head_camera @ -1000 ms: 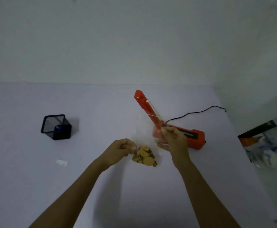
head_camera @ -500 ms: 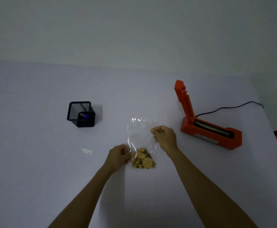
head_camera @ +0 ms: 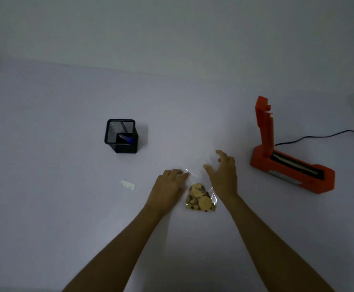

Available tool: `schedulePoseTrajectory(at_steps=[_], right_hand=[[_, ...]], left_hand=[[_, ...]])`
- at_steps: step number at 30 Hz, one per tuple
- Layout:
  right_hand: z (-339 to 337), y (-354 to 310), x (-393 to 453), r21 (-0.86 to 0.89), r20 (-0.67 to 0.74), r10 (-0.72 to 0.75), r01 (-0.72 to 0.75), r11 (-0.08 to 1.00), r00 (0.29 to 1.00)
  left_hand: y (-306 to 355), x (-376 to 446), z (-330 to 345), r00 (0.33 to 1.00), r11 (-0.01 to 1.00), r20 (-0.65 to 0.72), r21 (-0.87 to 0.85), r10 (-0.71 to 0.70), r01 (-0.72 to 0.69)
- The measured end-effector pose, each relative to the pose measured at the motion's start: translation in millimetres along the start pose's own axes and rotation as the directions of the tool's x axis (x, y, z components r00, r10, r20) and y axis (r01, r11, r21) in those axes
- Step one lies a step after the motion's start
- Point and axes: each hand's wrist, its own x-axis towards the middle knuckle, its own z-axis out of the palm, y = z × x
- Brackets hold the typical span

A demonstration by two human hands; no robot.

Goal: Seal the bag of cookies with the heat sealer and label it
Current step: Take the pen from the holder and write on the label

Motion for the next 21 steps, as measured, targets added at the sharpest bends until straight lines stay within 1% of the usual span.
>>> schedulePoseTrajectory(at_steps=[1, 3, 4, 6, 7, 8, 11, 13, 16, 21], right_hand=[[1.4, -12.9, -2.6, 0.029, -0.004, -0.042, 0.042, 0.999, 0.999], [7.7, -48.2, -7.8, 0.099, 0.017, -0.183, 0.181, 0.979, 0.983], [12.0, -68.9, -10.2, 0.127, 0.032, -0.265, 0.259, 0.957, 0.964], [25.6, -111.4, -13.2, 0.149, 0.064, -0.413, 0.401, 0.904, 0.908], [34.0, -130.3, -13.6, 0.136, 0.085, -0.466, 0.453, 0.881, 0.88], [42.7, -147.2, -14.3, 0.109, 0.106, -0.509, 0.499, 0.86, 0.854], [68.4, -176.5, -16.4, -0.012, 0.162, -0.568, 0.577, 0.817, 0.807], [82.7, -182.9, -17.4, -0.057, 0.192, -0.561, 0.58, 0.813, 0.805], [97.2, -186.9, -17.7, -0.09, 0.187, -0.573, 0.595, 0.799, 0.798], [104.9, -192.4, -20.1, -0.108, 0.145, -0.622, 0.637, 0.763, 0.769]], left_hand=[[-2.6, -0.6, -9.6, 0.995, 1.0, -0.1, 0.005, 0.026, -0.025], [-14.4, -4.1, -34.7, 0.945, 1.0, -0.325, 0.017, 0.018, -0.013], [-23.5, -7.0, -48.7, 0.912, 0.999, -0.41, 0.026, -0.013, 0.026], [-49.2, -14.2, -75.0, 0.86, 0.99, -0.503, 0.056, -0.087, 0.133], [-63.1, -17.7, -85.7, 0.853, 0.98, -0.508, 0.078, -0.12, 0.185], [-76.8, -20.8, -94.5, 0.862, 0.968, -0.484, 0.104, -0.152, 0.229], [-108.0, -29.0, -107.2, 0.915, 0.933, -0.334, 0.197, -0.225, 0.301], [-119.8, -32.3, -107.2, 0.931, 0.919, -0.279, 0.247, -0.237, 0.308], [-126.8, -35.2, -104.3, 0.94, 0.908, -0.254, 0.295, -0.226, 0.298], [-127.1, -36.2, -101.9, 0.947, 0.92, -0.243, 0.28, -0.208, 0.274]])
